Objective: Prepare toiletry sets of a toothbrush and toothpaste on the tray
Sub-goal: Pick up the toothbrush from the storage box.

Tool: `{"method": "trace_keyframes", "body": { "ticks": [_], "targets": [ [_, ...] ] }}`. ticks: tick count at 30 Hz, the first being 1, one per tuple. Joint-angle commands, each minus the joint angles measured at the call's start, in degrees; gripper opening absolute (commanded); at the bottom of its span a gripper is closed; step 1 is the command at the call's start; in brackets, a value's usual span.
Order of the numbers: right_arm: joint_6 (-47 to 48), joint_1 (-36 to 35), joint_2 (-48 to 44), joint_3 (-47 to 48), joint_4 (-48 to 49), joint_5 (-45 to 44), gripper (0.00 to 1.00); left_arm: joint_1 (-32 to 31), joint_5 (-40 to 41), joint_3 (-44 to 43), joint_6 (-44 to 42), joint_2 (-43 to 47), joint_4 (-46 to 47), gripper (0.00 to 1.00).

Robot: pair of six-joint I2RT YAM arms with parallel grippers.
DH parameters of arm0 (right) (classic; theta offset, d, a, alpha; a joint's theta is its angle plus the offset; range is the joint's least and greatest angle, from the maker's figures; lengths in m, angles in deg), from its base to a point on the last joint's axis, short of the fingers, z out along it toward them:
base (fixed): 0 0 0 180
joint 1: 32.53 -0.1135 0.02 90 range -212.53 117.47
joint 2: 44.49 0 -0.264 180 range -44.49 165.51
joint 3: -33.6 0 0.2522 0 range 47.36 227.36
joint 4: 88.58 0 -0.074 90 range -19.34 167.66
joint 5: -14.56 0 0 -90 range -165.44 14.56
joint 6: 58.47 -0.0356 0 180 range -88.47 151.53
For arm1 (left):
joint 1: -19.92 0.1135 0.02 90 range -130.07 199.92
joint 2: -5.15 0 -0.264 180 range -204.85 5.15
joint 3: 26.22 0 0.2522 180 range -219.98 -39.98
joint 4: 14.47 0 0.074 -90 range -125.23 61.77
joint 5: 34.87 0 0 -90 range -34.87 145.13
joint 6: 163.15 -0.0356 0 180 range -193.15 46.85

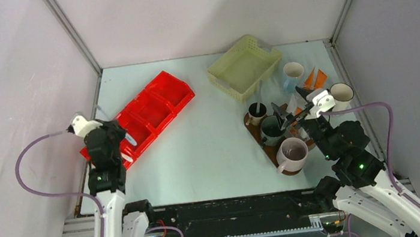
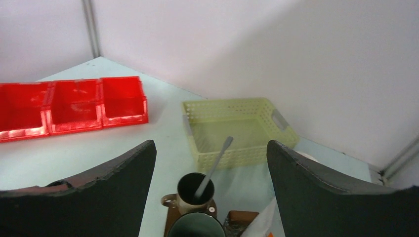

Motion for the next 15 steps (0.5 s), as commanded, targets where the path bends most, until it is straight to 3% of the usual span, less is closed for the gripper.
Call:
{"method": "trace_keyframes", "body": {
  "ticks": [1,15],
  "targets": [
    [-2.30,0.14,1.49,3.85,-0.92,7.51,0.85,-8.54,-3.26,3.01,-8.19,4.91,14.98,0.00],
    [-9.41,0.18,5.88,6.65,1.31,21.59,0.83,-34.52,-24.61,6.02,-19.26,2.89,41.34,0.00]
  ]
}}
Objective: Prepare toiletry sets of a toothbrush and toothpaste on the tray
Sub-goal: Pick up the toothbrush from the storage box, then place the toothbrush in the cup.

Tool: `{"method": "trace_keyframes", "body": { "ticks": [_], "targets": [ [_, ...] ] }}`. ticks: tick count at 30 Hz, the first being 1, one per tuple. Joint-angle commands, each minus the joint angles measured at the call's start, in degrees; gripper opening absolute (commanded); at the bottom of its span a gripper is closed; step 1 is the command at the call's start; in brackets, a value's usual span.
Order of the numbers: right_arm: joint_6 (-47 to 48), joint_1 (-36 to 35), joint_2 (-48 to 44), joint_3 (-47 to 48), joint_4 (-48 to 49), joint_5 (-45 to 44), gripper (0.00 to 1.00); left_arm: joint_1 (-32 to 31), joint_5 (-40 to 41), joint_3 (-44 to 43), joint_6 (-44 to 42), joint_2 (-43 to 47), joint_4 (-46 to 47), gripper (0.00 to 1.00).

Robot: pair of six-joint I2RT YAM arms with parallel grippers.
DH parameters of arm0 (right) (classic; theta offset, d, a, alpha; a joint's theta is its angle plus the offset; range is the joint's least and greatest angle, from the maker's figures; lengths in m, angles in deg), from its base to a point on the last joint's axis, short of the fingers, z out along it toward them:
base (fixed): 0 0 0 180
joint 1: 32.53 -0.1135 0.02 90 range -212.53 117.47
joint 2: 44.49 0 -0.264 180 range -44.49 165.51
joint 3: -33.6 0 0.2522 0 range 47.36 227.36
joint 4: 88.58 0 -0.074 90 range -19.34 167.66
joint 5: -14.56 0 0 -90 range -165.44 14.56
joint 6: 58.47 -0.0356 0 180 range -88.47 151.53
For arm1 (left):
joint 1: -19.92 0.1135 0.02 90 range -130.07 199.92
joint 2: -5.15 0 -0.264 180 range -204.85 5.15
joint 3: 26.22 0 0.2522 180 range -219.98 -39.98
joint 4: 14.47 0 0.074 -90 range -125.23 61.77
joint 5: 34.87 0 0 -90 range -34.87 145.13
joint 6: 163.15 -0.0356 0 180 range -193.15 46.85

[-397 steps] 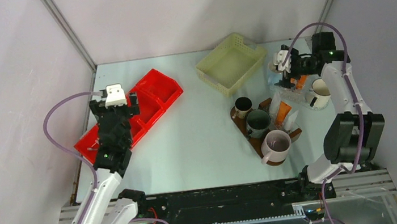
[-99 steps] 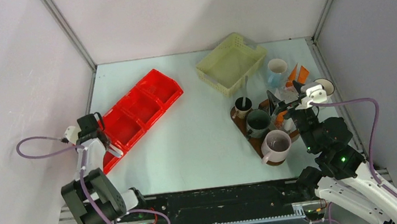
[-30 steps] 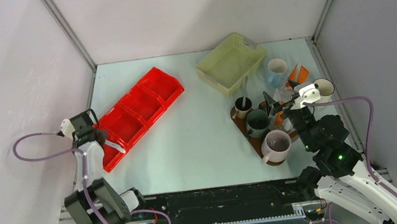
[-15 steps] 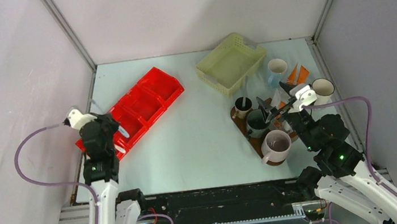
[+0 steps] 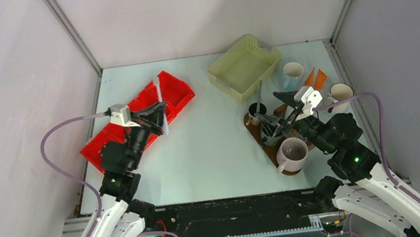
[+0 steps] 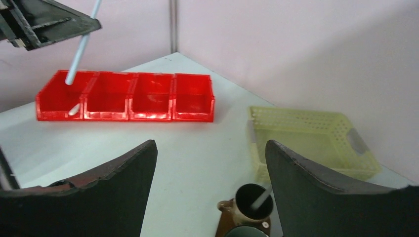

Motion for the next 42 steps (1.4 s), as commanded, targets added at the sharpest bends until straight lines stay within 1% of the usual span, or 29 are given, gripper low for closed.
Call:
{"method": "trace_keyframes", "body": {
  "ticks": [1,2,5,11,17,25,30,34,36,38,39,40,41,42],
  "targets": [
    [-4.08,0.15,0.88,3.47,3.50,6.12,0.82,-7.38,-9.38,-0.03,-7.37,-2.52,13.63,0.00],
    [-4.26,0.15,1.01,3.54,3.94,6.54,0.82,-9.64,-10.81,-0.04,-7.78,-3.55,14.74,0.00],
    [-7.48,0.14,1.69,3.85,6.53,8.93,0.81,-13.73,-12.46,-0.60,-9.88,-5.88,19.12,0.00],
    [-12.45,0.13,3.62,4.33,11.50,12.76,0.78,-21.86,-17.82,-4.09,-13.46,-13.36,23.72,0.00],
    [-18.52,-0.03,6.16,4.49,15.79,14.53,0.76,-28.26,-18.92,-8.31,-17.54,-19.60,25.93,0.00],
    [-24.39,-0.59,8.74,4.49,19.30,14.81,0.71,-33.13,-19.88,-12.21,-20.36,-25.07,27.18,0.00],
    [-24.76,-1.03,8.89,4.49,20.96,15.38,0.70,-34.70,-19.88,-13.24,-20.66,-27.61,27.93,0.00],
    [-24.71,-1.09,8.72,4.44,21.30,15.42,0.68,-35.50,-19.95,-13.54,-20.52,-28.56,28.59,0.00],
    [-24.68,-1.10,8.79,4.46,21.34,15.29,0.63,-35.84,-20.26,-13.63,-20.49,-28.71,28.86,0.00],
    [-24.73,-1.14,8.87,4.49,21.30,15.10,0.54,-36.21,-20.50,-13.76,-20.56,-28.73,28.79,0.00],
    [-24.78,-1.11,8.92,4.49,21.25,15.12,0.46,-36.31,-20.52,-13.75,-20.62,-28.78,28.78,0.00],
    [-24.76,-1.11,8.96,4.49,21.26,15.29,0.40,-36.39,-20.41,-13.62,-20.64,-28.74,28.73,0.00],
    [-24.71,-1.17,9.01,4.49,21.15,15.43,0.28,-36.40,-19.96,-13.63,-20.62,-28.69,28.62,0.00],
    [-24.45,-1.18,8.94,4.49,21.03,15.71,0.23,-36.41,-19.68,-13.53,-20.64,-28.61,28.32,0.01]
  ]
}}
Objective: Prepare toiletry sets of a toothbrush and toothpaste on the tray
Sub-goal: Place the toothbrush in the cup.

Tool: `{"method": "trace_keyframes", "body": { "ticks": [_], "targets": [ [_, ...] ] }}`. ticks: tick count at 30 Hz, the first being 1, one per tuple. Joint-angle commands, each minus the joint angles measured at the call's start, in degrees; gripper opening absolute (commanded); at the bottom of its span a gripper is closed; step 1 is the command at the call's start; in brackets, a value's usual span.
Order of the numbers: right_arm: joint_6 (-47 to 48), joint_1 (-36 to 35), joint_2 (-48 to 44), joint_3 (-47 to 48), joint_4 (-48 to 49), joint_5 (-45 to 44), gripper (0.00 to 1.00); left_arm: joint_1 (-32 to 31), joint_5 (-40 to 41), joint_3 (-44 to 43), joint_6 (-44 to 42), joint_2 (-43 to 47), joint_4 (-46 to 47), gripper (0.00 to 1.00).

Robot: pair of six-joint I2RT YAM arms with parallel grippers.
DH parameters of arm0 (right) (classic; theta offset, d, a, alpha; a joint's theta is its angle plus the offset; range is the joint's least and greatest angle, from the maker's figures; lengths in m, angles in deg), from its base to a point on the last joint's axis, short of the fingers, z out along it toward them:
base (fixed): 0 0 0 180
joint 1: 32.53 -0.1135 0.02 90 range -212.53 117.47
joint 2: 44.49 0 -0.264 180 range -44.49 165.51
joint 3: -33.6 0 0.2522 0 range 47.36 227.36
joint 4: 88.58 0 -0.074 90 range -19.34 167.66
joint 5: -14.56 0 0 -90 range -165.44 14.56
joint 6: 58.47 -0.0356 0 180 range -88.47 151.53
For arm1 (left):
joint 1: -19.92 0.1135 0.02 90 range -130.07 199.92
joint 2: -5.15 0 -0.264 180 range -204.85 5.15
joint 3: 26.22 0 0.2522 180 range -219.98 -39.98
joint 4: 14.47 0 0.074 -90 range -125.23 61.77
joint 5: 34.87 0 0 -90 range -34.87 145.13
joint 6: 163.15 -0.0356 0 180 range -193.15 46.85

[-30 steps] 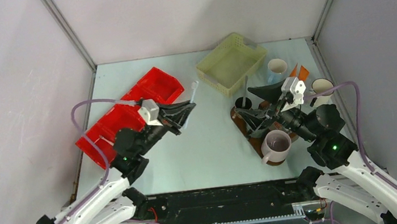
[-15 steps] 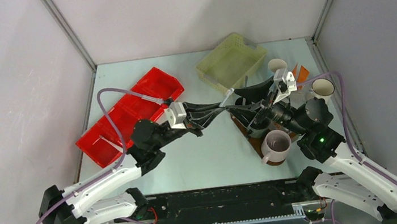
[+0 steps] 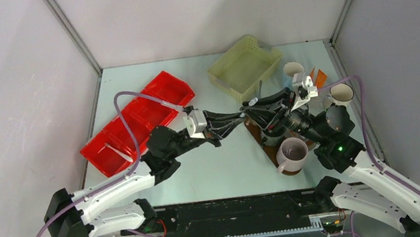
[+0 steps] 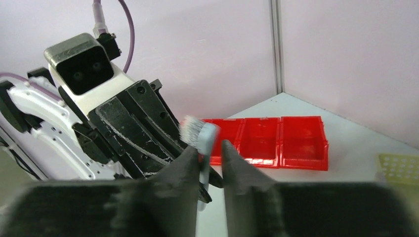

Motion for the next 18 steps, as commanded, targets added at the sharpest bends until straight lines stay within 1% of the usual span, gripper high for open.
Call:
{"method": "trace_keyframes", "body": {
  "ticks": [1,2,3,5,6,7,8,9,10,11,12,13,14,15,16,17,18],
  "targets": [
    [-0.03,-0.38,-0.29,2.28,2.08,0.67,0.12,-0.48,0.27,-2.36,-1.25,0.39,2.29,0.02],
    [0.56,-0.34,-0.50,2.28,1.75,0.72,0.07,-0.48,0.64,-2.31,-1.98,0.52,1.41,0.05],
    [0.89,-0.35,-0.65,2.28,1.03,0.64,0.00,-0.52,1.49,-2.33,-2.83,0.84,0.78,0.07],
    [2.44,-0.33,-1.26,2.28,-0.18,0.38,0.00,-0.48,3.35,-2.14,-3.82,1.47,-1.50,0.16],
    [3.66,-0.24,-1.82,2.28,-1.15,-0.08,0.00,-0.48,4.21,-2.07,-4.01,1.72,-3.01,0.27],
    [4.33,-0.22,-2.48,2.24,-1.62,-0.29,0.00,-0.48,5.88,-1.85,-4.37,2.35,-3.85,0.33],
    [5.89,-0.28,-2.83,2.27,-2.71,-0.82,0.00,-0.52,6.79,-1.75,-4.90,2.68,-5.47,0.44],
    [7.80,-0.24,-3.48,2.28,-3.32,-1.45,0.00,-0.49,8.88,-1.56,-5.17,3.53,-6.48,0.52],
    [8.77,-0.24,-3.85,2.28,-4.72,-1.90,0.00,-0.48,10.09,-1.46,-5.65,3.98,-8.43,0.55],
    [10.78,-0.22,-4.55,2.28,-5.47,-2.95,0.00,-0.48,12.69,-1.09,-5.85,5.00,-9.28,0.64],
    [11.76,-0.19,-4.92,2.28,-7.04,-3.61,0.00,-0.48,14.10,-0.92,-6.24,6.22,-11.24,0.67],
    [14.08,-0.20,-5.63,2.28,-7.95,-5.16,0.00,-0.41,17.27,-0.87,-6.41,6.82,-12.40,0.72],
    [15.17,-0.16,-5.94,2.28,-9.64,-6.04,0.00,-0.40,20.13,-0.90,-6.93,8.08,-15.16,0.75],
    [17.56,-0.14,-6.46,2.24,-10.56,-8.21,0.00,-0.39,22.44,-1.04,-7.06,8.67,-16.65,0.80],
    [18.49,-0.10,-6.66,2.26,-12.40,-9.36,0.00,-0.30,26.85,-1.21,-7.24,10.04,-19.96,0.83],
    [20.99,-0.01,-6.94,2.28,-13.26,-12.07,0.00,0.00,28.83,-1.53,-7.17,10.66,-23.36,0.89],
    [22.14,-0.02,-6.99,2.28,-14.99,-13.49,0.00,0.20,33.13,-1.76,-6.50,12.03,-24.97,0.92]
  ]
}}
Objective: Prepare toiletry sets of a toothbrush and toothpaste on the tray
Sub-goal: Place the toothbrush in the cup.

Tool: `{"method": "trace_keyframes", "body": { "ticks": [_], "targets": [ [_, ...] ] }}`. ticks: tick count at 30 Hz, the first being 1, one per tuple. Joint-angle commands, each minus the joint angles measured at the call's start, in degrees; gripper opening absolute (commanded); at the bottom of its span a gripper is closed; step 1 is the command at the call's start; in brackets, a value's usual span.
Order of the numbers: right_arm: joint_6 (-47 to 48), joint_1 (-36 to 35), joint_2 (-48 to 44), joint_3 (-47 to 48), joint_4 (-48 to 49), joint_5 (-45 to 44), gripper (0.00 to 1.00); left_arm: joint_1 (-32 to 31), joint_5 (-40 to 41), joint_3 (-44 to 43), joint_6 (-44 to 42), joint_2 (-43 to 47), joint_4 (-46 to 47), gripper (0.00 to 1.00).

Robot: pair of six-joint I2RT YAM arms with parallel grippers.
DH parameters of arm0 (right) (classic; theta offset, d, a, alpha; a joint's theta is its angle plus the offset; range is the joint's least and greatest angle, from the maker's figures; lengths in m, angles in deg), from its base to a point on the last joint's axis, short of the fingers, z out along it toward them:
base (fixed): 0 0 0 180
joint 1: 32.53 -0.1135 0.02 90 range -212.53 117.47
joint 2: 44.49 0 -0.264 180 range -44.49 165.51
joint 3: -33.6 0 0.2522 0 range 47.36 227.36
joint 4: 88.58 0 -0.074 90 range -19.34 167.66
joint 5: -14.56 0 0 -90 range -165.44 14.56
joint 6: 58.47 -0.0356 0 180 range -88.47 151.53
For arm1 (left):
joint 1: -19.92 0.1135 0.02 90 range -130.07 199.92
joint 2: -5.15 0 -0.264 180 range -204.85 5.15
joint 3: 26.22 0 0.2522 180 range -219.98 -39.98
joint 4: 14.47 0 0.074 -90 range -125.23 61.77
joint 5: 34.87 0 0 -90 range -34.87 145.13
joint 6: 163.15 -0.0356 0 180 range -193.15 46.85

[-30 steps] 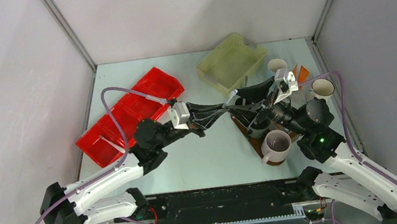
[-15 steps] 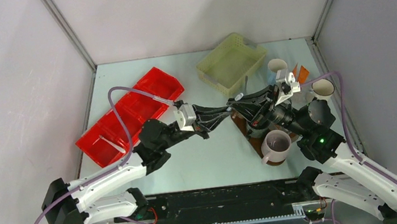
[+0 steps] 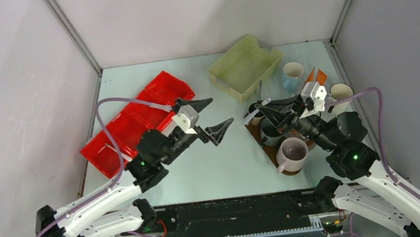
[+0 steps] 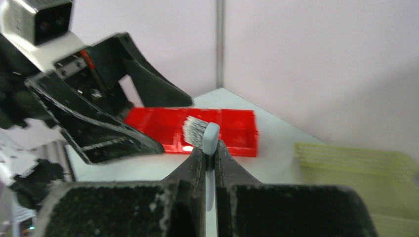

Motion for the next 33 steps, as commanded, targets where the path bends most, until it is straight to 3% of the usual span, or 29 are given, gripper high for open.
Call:
{"method": "trace_keyframes", "body": {
  "ticks": [1,6,12,18,22,29,33],
  "targets": [
    [10.76,0.25,-0.80,2.26,-6.45,-11.24,0.00,1.18,17.65,-2.15,-0.42,4.82,-13.57,0.96],
    [13.65,0.49,1.69,2.26,-11.44,-21.91,0.00,7.41,28.70,-3.34,7.34,11.05,-26.53,1.00],
    [8.99,2.95,6.77,2.25,-13.24,-29.76,0.00,20.91,35.29,-1.13,13.66,19.54,-39.10,1.00],
    [0.40,9.75,11.06,2.16,-15.70,-27.62,0.00,32.12,39.14,1.88,16.10,25.84,-47.54,1.00],
    [-4.60,13.99,13.86,2.21,-18.25,-24.50,0.00,36.39,41.72,4.31,16.01,27.77,-48.63,1.00],
    [-9.94,17.42,19.11,2.22,-20.65,-20.04,0.00,38.79,45.35,7.22,15.73,27.96,-47.16,1.00],
    [-10.44,17.50,21.31,2.25,-20.93,-19.23,0.05,40.06,45.53,7.35,16.37,27.24,-47.50,1.00]
  ]
}}
